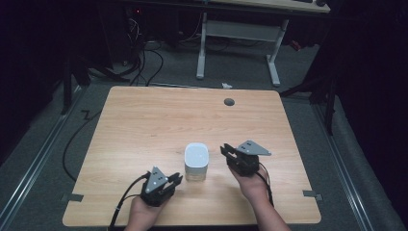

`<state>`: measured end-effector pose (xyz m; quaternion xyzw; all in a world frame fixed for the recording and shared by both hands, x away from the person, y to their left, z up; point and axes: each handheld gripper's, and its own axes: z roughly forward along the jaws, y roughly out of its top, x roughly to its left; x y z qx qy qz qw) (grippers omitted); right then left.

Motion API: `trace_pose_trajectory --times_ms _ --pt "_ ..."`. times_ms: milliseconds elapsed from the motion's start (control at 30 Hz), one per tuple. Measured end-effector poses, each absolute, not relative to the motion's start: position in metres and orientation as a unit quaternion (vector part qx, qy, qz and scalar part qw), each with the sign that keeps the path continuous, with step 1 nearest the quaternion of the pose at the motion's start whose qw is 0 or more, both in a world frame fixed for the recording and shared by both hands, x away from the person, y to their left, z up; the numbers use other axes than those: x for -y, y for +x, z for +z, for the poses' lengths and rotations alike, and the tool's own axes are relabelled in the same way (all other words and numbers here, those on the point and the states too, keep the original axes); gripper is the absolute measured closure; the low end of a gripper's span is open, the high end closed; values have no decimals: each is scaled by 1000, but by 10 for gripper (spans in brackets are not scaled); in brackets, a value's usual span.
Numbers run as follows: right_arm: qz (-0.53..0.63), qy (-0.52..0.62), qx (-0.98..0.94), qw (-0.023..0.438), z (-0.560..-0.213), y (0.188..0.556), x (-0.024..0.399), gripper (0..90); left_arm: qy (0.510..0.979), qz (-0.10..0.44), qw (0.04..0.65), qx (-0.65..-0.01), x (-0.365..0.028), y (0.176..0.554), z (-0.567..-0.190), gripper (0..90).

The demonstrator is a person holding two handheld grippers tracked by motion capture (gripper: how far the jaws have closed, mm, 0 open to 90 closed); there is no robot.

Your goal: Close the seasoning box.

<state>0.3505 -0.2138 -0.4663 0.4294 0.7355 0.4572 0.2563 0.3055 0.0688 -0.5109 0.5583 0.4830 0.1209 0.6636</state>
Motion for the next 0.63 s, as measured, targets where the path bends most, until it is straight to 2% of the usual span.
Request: trace_pose_trajectory --times_ms 33,100,133,167,200,400,433,500,633 --pt "452 445 -728 262 -471 351 226 727 555 126 662 -487 -76 309 -510 758" --pt "437 485 -709 266 -484 351 256 635 552 151 652 -498 -94 318 -510 666" --pt "430 499 -703 268 -490 349 267 605 560 183 629 -507 -114 325 -515 628" --pt "430 499 -703 268 -490 349 267 605 560 183 629 -507 -114 325 -515 595" --pt "413 522 -693 277 -502 343 289 555 558 205 612 -521 -134 330 -523 572" --pt "397 557 -666 298 -518 308 322 541 525 202 603 -566 -165 331 -530 529" --pt "397 554 -672 291 -514 306 323 543 522 203 604 -568 -165 330 -529 529" --pt "400 540 -674 307 -508 303 322 557 521 207 605 -565 -162 331 -527 527" --pt "403 543 -678 288 -515 303 320 546 534 210 602 -555 -151 326 -528 527"
